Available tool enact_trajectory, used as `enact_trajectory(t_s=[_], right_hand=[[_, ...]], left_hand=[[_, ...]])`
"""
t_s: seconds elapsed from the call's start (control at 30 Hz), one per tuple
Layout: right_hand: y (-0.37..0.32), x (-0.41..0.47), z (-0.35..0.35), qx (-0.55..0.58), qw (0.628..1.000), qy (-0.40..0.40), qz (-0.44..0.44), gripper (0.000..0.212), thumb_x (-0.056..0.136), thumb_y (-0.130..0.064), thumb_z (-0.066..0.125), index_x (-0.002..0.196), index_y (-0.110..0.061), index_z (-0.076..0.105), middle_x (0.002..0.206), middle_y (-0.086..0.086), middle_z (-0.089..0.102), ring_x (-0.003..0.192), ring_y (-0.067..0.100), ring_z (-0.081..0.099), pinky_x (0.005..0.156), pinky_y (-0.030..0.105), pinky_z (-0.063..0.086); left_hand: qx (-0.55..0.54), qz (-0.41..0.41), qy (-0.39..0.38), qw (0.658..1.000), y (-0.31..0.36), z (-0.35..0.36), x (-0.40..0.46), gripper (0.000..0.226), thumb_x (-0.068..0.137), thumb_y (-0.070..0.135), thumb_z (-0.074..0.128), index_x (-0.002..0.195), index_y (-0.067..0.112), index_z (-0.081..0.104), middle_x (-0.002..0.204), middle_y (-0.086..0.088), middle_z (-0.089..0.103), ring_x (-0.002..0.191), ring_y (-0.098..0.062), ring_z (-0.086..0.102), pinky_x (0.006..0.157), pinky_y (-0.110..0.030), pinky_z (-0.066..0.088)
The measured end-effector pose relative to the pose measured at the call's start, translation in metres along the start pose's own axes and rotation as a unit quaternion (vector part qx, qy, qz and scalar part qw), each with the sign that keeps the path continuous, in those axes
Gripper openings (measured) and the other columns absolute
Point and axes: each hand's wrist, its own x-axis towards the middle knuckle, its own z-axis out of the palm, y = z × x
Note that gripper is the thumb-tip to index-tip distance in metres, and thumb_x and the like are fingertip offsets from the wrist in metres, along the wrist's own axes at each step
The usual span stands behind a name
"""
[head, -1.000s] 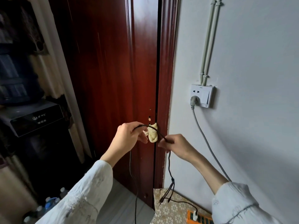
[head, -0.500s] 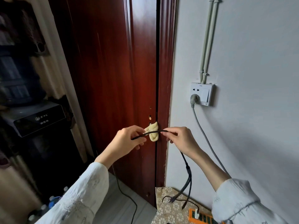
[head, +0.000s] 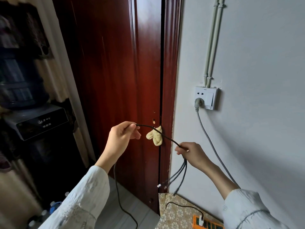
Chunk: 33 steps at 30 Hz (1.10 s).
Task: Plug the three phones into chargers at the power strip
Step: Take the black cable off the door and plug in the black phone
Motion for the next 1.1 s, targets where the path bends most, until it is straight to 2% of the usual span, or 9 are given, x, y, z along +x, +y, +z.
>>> enact_trajectory(t_s=[0.23, 0.37, 0.47, 0.53, 0.67, 0.8, 0.93, 1.03, 1.1], right_hand=[[-0.028, -0.001, 0.0, -0.06, 0.989, 0.093, -0.102, 0.025, 0.084, -0.033, 0.063, 0.083, -0.011, 0.073, 0.078, 0.01, 0.067, 0.073, 0.025, 0.06, 0.069, 0.037, 0.047], [-0.046, -0.004, 0.014, -0.051, 0.98, 0.127, -0.148, 0.022, 0.081, -0.027, 0.069, 0.094, -0.011, 0.074, 0.083, 0.002, 0.06, 0.076, 0.017, 0.057, 0.069, 0.03, 0.047], [-0.047, -0.003, 0.013, -0.012, 0.988, 0.15, -0.022, 0.035, 0.076, -0.037, 0.071, 0.099, -0.012, 0.068, 0.078, -0.002, 0.053, 0.068, 0.014, 0.054, 0.062, 0.021, 0.041], [-0.05, -0.003, 0.012, 0.163, 0.979, 0.075, 0.098, 0.052, 0.075, -0.029, 0.073, 0.118, -0.005, 0.056, 0.075, 0.003, 0.061, 0.061, 0.014, 0.06, 0.055, 0.018, 0.048], [-0.06, 0.001, 0.007, 0.543, 0.821, -0.044, 0.172, 0.043, 0.084, 0.005, 0.056, 0.123, -0.001, 0.04, 0.073, 0.015, 0.069, 0.067, 0.023, 0.07, 0.058, 0.031, 0.059], [-0.064, 0.014, -0.008, 0.697, 0.672, -0.041, 0.247, 0.011, 0.094, -0.009, 0.045, 0.099, 0.001, 0.049, 0.087, 0.021, 0.065, 0.058, 0.028, 0.07, 0.049, 0.034, 0.058], [-0.07, 0.011, -0.01, 0.616, 0.764, -0.031, 0.188, 0.027, 0.096, -0.011, 0.044, 0.077, -0.003, 0.062, 0.057, 0.01, 0.069, 0.047, 0.017, 0.066, 0.046, 0.025, 0.054], [-0.074, 0.001, -0.008, 0.514, 0.852, -0.072, 0.068, 0.044, 0.094, -0.007, 0.044, 0.063, -0.01, 0.074, 0.066, 0.008, 0.073, 0.058, 0.012, 0.067, 0.056, 0.023, 0.055], [-0.075, -0.006, -0.003, 0.434, 0.896, -0.089, 0.018, 0.032, 0.093, -0.007, 0.047, 0.078, -0.011, 0.075, 0.077, 0.005, 0.074, 0.068, 0.012, 0.067, 0.069, 0.024, 0.054]], left_hand=[[0.175, -0.073, -0.257, 0.948, -0.001, 0.003, -0.009, 0.021, 0.094, 0.027, 0.044, 0.104, 0.017, 0.06, 0.074, 0.003, 0.068, 0.064, -0.01, 0.066, 0.067, -0.026, 0.057], [0.145, -0.063, -0.297, 0.942, -0.001, 0.021, -0.018, 0.02, 0.096, 0.019, 0.044, 0.1, 0.01, 0.062, 0.062, 0.0, 0.06, 0.058, -0.011, 0.06, 0.065, -0.023, 0.055], [0.134, -0.038, -0.29, 0.947, 0.0, 0.021, -0.019, 0.02, 0.095, 0.016, 0.043, 0.094, 0.01, 0.062, 0.062, -0.003, 0.059, 0.06, -0.012, 0.058, 0.066, -0.024, 0.052], [0.137, -0.037, -0.299, 0.944, 0.0, 0.019, -0.018, 0.021, 0.095, 0.015, 0.044, 0.093, 0.006, 0.063, 0.064, -0.002, 0.06, 0.062, -0.012, 0.059, 0.065, -0.022, 0.052], [0.143, -0.057, -0.345, 0.926, -0.009, 0.018, -0.022, 0.018, 0.093, 0.014, 0.048, 0.091, 0.006, 0.064, 0.063, 0.002, 0.061, 0.06, -0.006, 0.059, 0.062, -0.014, 0.048], [0.141, -0.072, -0.379, 0.912, -0.02, 0.016, -0.029, 0.019, 0.092, 0.016, 0.052, 0.082, 0.024, 0.066, 0.068, 0.004, 0.065, 0.064, -0.004, 0.063, 0.065, -0.015, 0.05], [0.17, -0.095, -0.417, 0.888, -0.029, 0.013, -0.03, 0.018, 0.091, 0.022, 0.053, 0.097, 0.025, 0.069, 0.078, 0.011, 0.069, 0.069, 0.001, 0.064, 0.064, -0.007, 0.047], [0.216, -0.089, -0.366, 0.901, -0.032, 0.012, -0.024, 0.028, 0.094, 0.03, 0.045, 0.115, 0.021, 0.062, 0.09, 0.01, 0.068, 0.076, -0.001, 0.065, 0.064, -0.008, 0.049], [0.195, -0.1, -0.271, 0.937, -0.029, 0.012, -0.017, 0.033, 0.095, 0.034, 0.04, 0.116, 0.017, 0.06, 0.1, 0.002, 0.069, 0.087, -0.009, 0.066, 0.076, -0.019, 0.054]])
